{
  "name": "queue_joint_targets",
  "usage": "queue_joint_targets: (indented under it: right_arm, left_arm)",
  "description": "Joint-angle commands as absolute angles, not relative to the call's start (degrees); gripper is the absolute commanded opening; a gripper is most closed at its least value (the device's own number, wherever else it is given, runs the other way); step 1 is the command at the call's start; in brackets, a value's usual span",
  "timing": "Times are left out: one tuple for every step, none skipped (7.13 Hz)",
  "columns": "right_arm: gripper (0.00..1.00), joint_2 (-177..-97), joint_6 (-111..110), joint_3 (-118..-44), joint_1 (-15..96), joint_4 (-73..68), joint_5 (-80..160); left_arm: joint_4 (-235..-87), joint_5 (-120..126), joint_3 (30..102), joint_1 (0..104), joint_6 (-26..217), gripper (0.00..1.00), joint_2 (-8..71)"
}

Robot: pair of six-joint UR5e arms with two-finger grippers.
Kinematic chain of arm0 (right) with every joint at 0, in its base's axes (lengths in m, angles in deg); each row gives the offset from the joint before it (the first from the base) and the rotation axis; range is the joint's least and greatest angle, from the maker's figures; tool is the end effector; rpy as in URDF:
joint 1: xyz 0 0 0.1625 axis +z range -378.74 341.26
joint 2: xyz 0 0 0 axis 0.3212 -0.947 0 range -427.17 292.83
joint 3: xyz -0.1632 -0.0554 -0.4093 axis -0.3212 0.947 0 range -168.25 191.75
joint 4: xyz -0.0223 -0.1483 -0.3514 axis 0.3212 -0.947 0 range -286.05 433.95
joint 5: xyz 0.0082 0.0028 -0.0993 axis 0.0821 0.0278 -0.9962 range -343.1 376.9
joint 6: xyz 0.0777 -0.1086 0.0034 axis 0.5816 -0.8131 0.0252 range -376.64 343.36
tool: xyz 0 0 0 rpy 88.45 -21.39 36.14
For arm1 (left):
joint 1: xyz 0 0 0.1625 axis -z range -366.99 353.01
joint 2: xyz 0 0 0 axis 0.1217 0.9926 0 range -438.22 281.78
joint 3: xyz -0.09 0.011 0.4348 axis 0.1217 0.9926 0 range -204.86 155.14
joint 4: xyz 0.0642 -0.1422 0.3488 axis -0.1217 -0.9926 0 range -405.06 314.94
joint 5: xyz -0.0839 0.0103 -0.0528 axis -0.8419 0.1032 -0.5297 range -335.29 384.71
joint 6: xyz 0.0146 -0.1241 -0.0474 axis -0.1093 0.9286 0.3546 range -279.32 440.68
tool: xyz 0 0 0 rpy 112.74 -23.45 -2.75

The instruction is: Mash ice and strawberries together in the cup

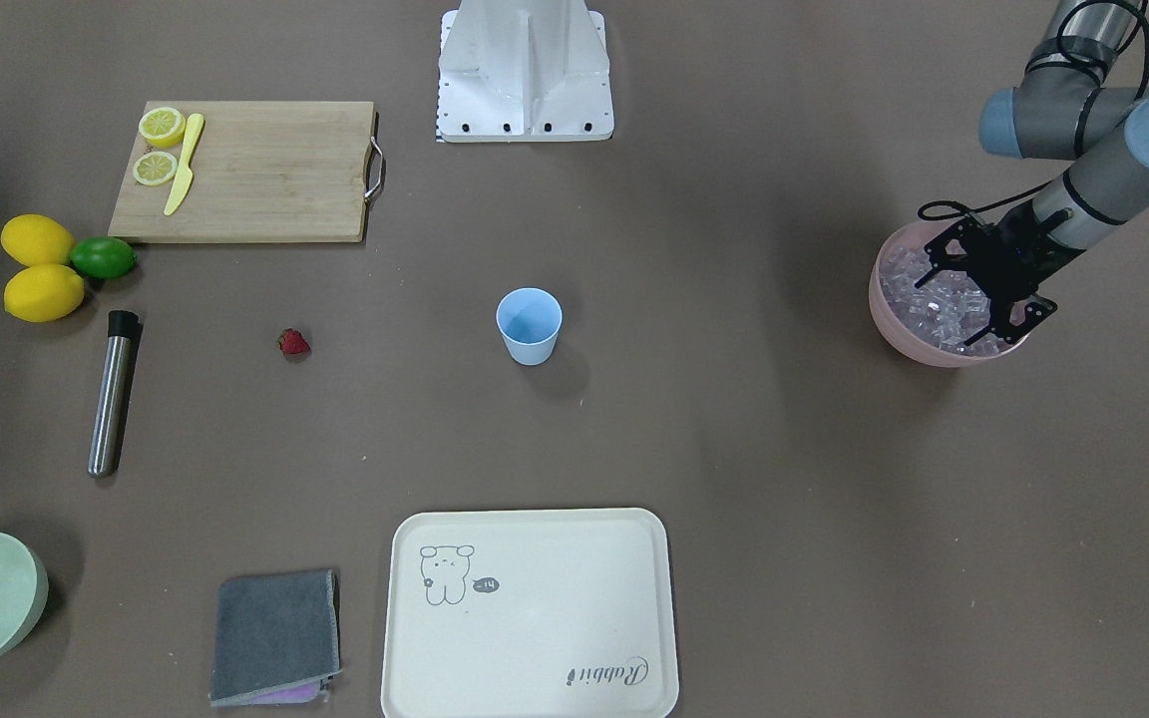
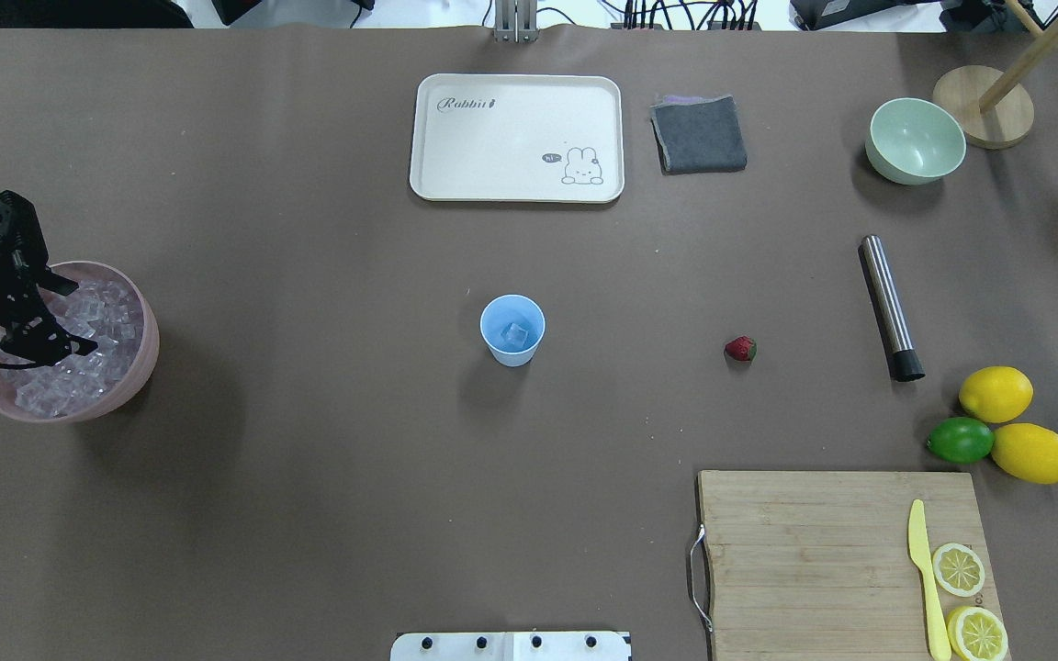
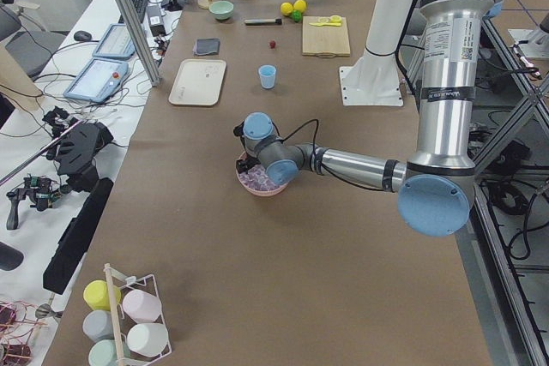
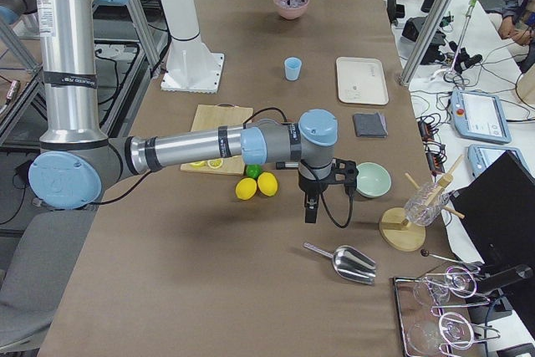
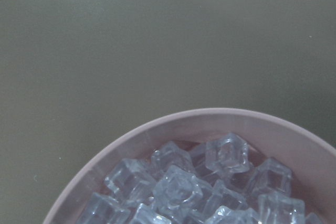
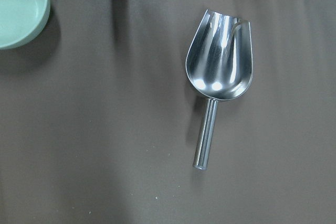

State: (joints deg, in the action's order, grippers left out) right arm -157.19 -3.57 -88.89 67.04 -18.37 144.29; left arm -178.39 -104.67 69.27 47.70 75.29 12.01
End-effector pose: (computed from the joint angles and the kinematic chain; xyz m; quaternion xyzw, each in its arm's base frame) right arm 0.0178 -0.4682 0.6312 0.0198 -0.3264 0.0497 0.9437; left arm 0.2507 -0.4380 0.5753 0.2881 0.3961 0.4272 0.7600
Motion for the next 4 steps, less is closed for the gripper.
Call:
queue_joint_targets:
  right_arm:
    - [1.0,-157.5,-3.5,-88.9,67.0,-18.3,144.3]
    - [1.0,-157.6,-3.5,-88.9,67.0,-18.3,144.3]
    - [1.0,-157.6,-3.6,-88.9,67.0,-18.3,144.3]
    - [1.0,-157.6,-3.6,-88.9,67.0,-18.3,144.3]
  left_arm:
    - [-178.5,-102.3,69.3,47.0,74.9,0.93,11.9]
    - [-178.6,-101.2,69.5,46.6,74.7,0.63,11.4]
    - [-178.6,-101.2,70.1,46.4,74.7,0.1,11.3]
    - [-178.5,-101.3,70.1,46.4,74.7,0.0,11.2]
